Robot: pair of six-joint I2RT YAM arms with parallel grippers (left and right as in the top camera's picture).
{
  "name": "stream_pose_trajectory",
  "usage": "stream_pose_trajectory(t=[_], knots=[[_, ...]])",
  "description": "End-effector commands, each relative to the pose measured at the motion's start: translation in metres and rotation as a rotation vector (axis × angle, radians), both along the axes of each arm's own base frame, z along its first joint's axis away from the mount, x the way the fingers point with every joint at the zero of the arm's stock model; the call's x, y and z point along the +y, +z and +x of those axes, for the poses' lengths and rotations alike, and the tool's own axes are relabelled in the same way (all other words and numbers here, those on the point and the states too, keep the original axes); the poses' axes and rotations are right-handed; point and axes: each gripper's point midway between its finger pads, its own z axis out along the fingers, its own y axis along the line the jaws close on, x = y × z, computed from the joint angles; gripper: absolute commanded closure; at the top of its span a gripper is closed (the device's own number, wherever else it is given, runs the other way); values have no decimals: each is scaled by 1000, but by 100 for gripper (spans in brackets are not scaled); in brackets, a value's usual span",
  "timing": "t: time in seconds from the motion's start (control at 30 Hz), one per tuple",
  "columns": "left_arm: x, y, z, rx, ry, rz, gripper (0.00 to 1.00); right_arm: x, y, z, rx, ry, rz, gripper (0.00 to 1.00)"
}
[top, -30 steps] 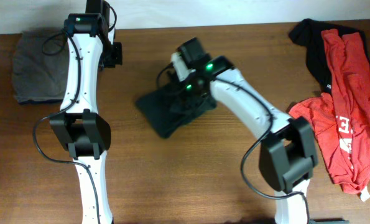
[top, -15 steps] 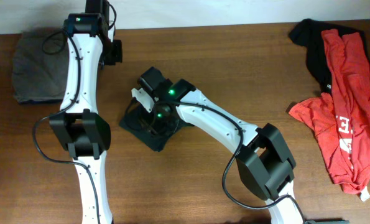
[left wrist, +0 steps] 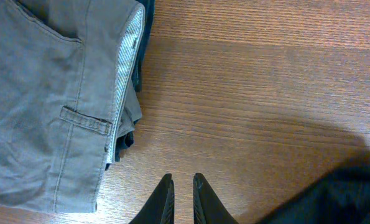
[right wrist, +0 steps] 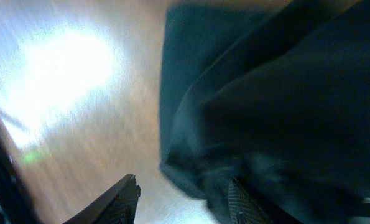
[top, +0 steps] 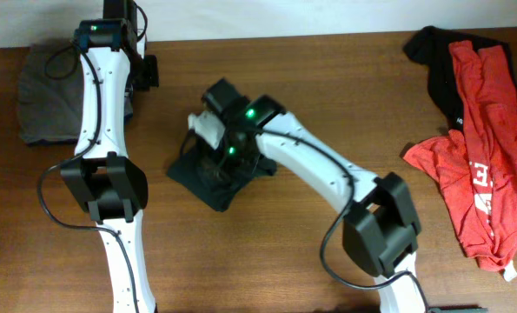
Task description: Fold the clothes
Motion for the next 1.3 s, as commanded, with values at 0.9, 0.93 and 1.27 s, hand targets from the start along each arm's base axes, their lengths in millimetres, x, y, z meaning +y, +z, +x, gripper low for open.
stream_pose_trajectory(t=[0.9, 0.93, 1.27], knots=[[-2, 1, 2, -8, 5, -18, 88, -61, -19, 103, 41, -478, 24, 35], [-2, 1, 2, -8, 6, -15, 88, -61, -23, 103, 47, -478, 20, 36], [29, 2, 1, -8, 63, 25, 87, -54, -32, 104, 49, -434, 33, 95]])
